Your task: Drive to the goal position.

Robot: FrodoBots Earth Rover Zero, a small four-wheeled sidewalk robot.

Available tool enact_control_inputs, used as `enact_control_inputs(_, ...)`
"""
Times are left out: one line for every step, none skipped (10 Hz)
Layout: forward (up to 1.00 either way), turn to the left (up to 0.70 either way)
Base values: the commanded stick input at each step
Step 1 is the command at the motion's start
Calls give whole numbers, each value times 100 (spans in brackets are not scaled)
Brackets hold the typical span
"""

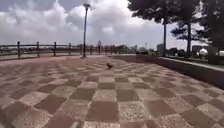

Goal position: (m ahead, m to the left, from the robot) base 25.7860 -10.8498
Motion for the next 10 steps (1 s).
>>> enact_control_inputs(70, 0)
enact_control_inputs(70, 0)
enact_control_inputs(70, 0)
enact_control_inputs(70, 0)
enact_control_inputs(70, 0)
enact_control_inputs(70, 0)
enact_control_inputs(70, 0)
enact_control_inputs(70, 0)
enact_control_inputs(70, 0)
enact_control_inputs(70, 0)
